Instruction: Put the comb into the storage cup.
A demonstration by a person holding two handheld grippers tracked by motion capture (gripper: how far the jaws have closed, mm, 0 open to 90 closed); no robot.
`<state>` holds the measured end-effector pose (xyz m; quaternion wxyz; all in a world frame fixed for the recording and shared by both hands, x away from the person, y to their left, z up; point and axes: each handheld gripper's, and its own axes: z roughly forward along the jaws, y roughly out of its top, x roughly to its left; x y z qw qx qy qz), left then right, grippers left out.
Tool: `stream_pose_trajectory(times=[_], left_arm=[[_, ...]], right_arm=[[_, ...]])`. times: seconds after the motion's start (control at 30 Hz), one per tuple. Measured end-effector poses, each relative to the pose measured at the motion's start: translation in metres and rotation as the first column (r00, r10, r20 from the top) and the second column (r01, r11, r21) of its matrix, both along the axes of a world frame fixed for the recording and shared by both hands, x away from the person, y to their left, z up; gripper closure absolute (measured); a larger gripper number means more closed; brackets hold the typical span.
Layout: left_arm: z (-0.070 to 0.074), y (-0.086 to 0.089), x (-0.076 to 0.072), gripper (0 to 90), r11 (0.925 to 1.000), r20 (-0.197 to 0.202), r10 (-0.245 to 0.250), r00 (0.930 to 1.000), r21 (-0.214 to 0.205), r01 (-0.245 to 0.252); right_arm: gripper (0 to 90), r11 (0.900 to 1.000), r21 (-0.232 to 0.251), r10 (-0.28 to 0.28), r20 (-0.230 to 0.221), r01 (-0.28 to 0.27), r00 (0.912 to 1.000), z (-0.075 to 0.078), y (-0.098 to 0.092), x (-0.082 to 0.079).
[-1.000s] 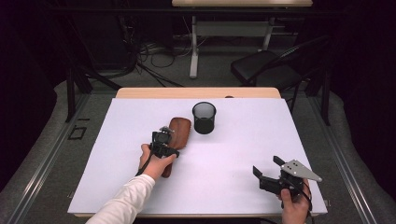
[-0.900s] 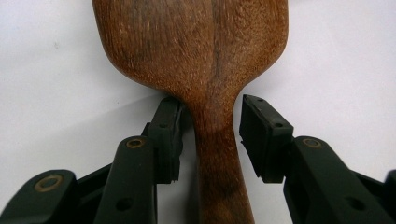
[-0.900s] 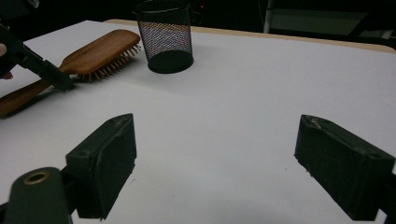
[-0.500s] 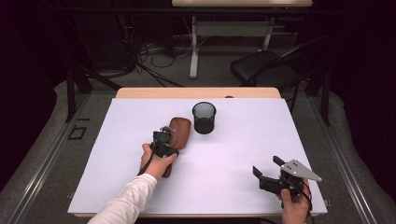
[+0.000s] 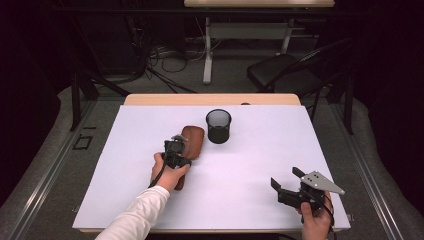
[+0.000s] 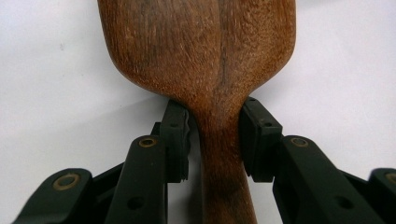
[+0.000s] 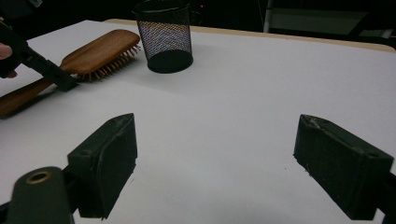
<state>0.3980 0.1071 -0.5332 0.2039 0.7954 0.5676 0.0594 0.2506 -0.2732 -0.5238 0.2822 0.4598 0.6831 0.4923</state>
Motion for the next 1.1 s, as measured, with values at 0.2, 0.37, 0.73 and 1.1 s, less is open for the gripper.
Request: stream_pose_trajectory(times=[0.2, 0.37, 0.73, 1.1], left_arm=[[-0.0002, 0.0032, 0.0011, 69.2, 0.9992, -0.011, 0.032, 0.9994, -0.024, -0.032], [-0.0003, 0.0034, 0.0, 69.7, 0.9984, -0.01, 0.047, 0.9988, -0.029, -0.047], [0.0, 0.0024, -0.0009, 70.7, 0.9951, -0.02, 0.086, 0.9961, -0.048, -0.087], [0.0009, 0.0016, -0.0014, 71.7, 0.9932, -0.027, 0.099, 0.9947, -0.06, -0.1]], right_arm=[[13.2, 1.0, 0.0, 0.0, 0.0, 0.0, 1.0, -0.0001, 0.0002, 0.0], [13.3, 1.0, -0.001, 0.0, 0.001, 0.0, 1.0, -0.0002, 0.0, 0.0], [13.4, 1.0, -0.001, -0.002, -0.003, 0.002, 1.0, -0.0006, -0.0003, 0.0005], [13.7, 1.0, 0.0, -0.003, -0.007, 0.003, 1.0, -0.0011, -0.001, 0.0009]])
